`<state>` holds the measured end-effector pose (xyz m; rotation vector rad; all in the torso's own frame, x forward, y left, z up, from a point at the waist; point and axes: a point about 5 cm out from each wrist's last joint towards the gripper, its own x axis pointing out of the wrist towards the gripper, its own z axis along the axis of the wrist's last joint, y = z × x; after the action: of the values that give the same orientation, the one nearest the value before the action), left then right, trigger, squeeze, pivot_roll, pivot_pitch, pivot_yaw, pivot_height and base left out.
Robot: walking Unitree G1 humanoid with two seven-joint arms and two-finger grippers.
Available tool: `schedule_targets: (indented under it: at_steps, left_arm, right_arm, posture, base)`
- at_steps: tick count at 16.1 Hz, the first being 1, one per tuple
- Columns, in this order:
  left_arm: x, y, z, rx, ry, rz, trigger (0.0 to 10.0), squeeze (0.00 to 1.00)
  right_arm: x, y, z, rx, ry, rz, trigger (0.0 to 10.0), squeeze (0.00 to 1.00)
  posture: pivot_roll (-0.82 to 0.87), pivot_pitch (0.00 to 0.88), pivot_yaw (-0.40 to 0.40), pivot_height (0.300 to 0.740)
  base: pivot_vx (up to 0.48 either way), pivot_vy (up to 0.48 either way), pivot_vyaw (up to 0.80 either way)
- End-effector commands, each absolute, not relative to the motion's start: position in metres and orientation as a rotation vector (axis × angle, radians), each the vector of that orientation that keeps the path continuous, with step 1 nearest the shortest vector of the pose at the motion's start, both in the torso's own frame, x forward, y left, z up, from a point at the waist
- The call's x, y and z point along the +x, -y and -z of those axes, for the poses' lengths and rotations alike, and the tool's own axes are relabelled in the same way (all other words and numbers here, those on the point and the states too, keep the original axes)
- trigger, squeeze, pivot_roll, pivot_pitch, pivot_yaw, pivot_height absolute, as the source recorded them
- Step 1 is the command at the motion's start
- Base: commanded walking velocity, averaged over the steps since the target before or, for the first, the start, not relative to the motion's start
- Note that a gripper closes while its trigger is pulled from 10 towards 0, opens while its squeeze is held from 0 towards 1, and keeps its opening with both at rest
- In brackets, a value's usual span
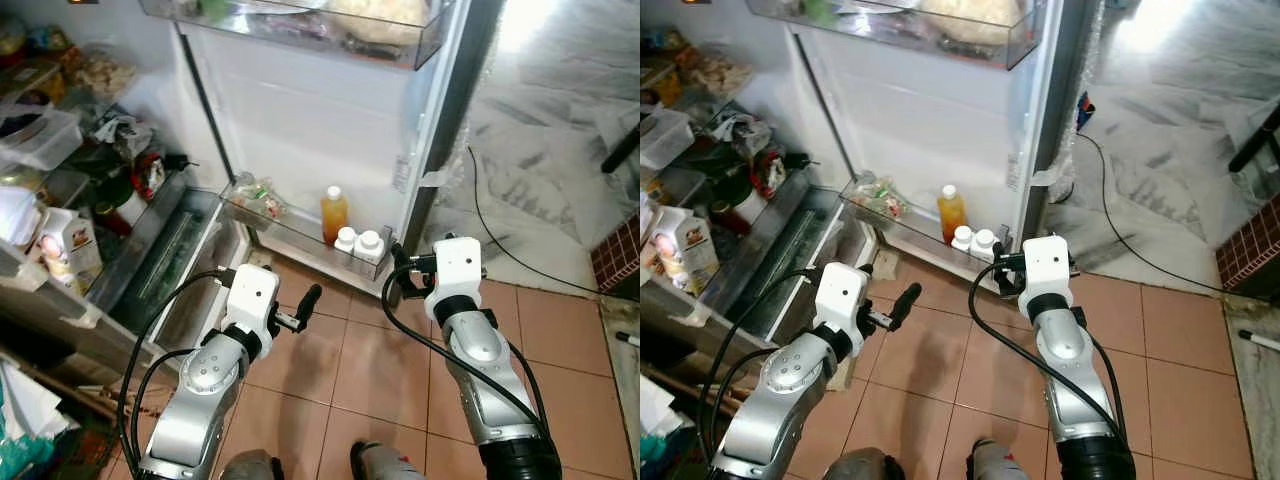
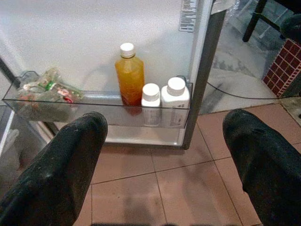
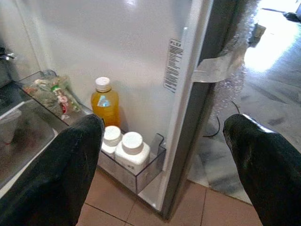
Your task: Restocking fridge
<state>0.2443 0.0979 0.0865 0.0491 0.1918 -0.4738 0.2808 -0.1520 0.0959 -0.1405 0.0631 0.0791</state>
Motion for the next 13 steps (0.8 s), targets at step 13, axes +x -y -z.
schedule_targets:
  at_steps: [13]
  left_arm:
    - [0.2487, -0.1014, -0.0935, 0.058, -0.149, 0.453, 10.0, 0.0]
  right_arm:
    - [0.2856, 0.1438, -0.1055, -0.166, 0.005, -0.114, 10.0, 0.0]
  posture:
    - [0.02, 0.099, 0.056, 0.74]
  base:
    - [0.0, -0.391, -0.11]
